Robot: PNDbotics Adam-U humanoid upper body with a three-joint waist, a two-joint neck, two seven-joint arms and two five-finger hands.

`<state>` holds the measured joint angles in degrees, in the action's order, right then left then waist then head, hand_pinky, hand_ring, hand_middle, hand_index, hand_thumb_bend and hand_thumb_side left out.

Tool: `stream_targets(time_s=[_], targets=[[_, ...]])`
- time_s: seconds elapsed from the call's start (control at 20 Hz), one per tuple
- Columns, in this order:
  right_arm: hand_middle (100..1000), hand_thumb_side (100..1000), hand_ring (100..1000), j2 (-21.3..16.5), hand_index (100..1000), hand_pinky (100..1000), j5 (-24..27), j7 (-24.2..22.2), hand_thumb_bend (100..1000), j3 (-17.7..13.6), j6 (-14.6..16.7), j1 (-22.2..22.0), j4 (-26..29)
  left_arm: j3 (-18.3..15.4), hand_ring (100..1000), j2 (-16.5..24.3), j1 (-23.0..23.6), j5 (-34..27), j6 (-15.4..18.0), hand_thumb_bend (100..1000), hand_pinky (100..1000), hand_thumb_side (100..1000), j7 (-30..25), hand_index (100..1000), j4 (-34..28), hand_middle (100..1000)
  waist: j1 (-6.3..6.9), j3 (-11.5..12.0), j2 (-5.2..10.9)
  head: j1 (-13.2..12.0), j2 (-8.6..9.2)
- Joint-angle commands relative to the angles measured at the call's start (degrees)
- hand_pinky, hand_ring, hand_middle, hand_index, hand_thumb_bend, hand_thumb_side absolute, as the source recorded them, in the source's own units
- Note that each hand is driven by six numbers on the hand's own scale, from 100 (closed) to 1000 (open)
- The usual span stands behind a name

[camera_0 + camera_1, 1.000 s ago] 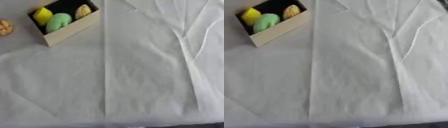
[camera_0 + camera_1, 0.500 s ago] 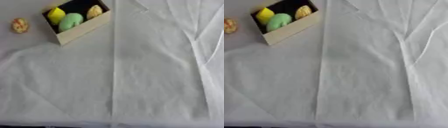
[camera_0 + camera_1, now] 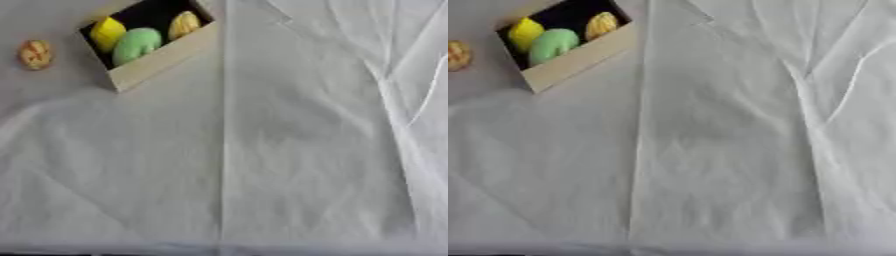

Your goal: Pick up objects on the table and place them in the box.

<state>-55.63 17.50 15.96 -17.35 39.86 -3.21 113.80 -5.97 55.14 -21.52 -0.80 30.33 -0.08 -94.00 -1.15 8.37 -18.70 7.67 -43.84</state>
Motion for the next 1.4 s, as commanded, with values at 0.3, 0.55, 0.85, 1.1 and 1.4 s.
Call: stream_targets(time_s=[0.3,0.55,0.85,1.1,1.4], targets=[[832,504,802,-0.3,901,947,-1.4,1.2,100,-0.9,-1.3,-0.4,0.8,4.4,838,8.9,-10.3,16.9,5.7,230,828,100,-9.3,877,20.5,757,1.59,-1.0,1.55,0.2,-0.28],[831,523,800,0.0,900,954,-0.8,0.4,100,-0.5,-2.6,0.3,0.8,6.7,855,6.5,-16.4,22.6,7.6,286,843,100,-14.1,873,30.2,772,1.84,-1.5,1.43,1.4,-0.28],[832,554,798,0.7,894,965,-0.3,-1.1,100,0.3,-4.3,1.0,0.8,9.7,879,3.2,-20.9,26.9,10.6,442,866,100,-19.5,863,37.6,783,2.08,-2.1,1.65,1.7,-0.28],[831,560,797,1.1,895,968,0.2,-2.5,100,0.9,-5.4,1.3,0.8,10.6,897,3.2,-20.1,27.3,16.7,492,894,100,-25.3,863,38.2,791,2.17,-2.5,2.02,1.6,-0.28],[827,577,793,1.7,890,976,-0.3,-3.7,100,1.5,-6.2,1.0,0.8,12.9,913,5.1,-17.3,26.7,19.5,431,929,262,-29.2,871,35.2,777,2.48,-2.4,2.00,1.6,-0.28]])
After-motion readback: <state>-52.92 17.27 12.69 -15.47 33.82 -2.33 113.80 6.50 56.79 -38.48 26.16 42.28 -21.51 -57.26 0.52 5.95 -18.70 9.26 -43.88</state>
